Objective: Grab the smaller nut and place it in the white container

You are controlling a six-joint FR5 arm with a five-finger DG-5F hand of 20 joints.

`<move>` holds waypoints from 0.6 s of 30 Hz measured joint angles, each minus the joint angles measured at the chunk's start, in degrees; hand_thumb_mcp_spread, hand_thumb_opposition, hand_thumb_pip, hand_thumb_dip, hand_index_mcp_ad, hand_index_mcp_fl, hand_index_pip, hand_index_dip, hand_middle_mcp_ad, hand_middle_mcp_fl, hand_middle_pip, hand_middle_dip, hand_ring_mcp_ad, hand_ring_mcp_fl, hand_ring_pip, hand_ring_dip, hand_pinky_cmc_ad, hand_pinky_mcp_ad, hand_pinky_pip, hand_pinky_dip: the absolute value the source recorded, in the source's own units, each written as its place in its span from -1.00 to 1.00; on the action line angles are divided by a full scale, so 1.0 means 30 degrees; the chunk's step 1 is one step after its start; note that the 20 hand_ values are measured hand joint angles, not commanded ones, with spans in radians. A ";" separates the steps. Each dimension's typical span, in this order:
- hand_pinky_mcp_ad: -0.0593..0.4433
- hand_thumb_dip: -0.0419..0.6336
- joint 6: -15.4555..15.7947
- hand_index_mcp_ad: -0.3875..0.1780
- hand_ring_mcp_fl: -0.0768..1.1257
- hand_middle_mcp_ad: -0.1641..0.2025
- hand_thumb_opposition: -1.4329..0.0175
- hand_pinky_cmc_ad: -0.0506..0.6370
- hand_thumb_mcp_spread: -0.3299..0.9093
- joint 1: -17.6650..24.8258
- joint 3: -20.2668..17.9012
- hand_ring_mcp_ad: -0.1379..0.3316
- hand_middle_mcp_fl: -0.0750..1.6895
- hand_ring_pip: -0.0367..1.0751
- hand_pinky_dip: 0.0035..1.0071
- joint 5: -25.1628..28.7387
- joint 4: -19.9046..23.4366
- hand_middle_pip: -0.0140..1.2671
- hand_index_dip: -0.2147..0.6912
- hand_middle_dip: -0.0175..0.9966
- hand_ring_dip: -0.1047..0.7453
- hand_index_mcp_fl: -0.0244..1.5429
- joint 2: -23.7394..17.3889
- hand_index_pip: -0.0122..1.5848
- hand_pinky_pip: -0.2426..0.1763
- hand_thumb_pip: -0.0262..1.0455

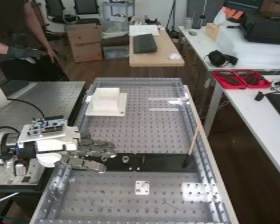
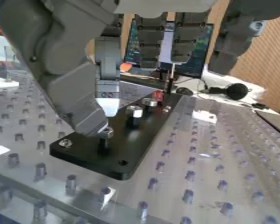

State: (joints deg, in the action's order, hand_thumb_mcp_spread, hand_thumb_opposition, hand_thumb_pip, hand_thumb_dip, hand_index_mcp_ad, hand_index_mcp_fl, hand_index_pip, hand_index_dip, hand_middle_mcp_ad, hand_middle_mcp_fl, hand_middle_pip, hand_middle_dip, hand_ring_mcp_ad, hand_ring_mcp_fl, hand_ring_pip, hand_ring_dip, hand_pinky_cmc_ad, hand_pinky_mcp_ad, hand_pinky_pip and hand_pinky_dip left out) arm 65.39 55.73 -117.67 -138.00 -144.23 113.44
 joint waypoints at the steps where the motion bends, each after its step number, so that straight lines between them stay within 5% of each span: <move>1: 0.34 -0.27 0.0061 -0.26 -0.88 0.21 -0.19 0.11 0.21 -0.0001 0.0011 0.10 -0.87 -0.77 -0.66 0.0009 -0.0072 -0.76 -0.11 -0.54 -0.52 -0.94 0.0023 0.97 0.04 0.51; 18: 0.34 -0.27 0.0236 -0.25 -0.88 0.21 -0.19 0.11 0.21 -0.0047 0.0170 0.08 -0.87 -0.77 -0.65 0.0111 -0.0134 -0.76 -0.11 -0.53 -0.52 -0.94 0.0296 0.97 0.10 0.51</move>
State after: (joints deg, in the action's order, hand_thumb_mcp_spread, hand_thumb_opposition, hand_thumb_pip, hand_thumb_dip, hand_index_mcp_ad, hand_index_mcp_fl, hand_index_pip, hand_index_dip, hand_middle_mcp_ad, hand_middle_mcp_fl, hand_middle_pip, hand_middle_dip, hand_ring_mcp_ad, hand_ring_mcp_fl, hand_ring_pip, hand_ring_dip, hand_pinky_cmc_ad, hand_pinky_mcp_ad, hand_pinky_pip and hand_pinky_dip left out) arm 66.10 55.59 -117.16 -137.67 -144.63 114.33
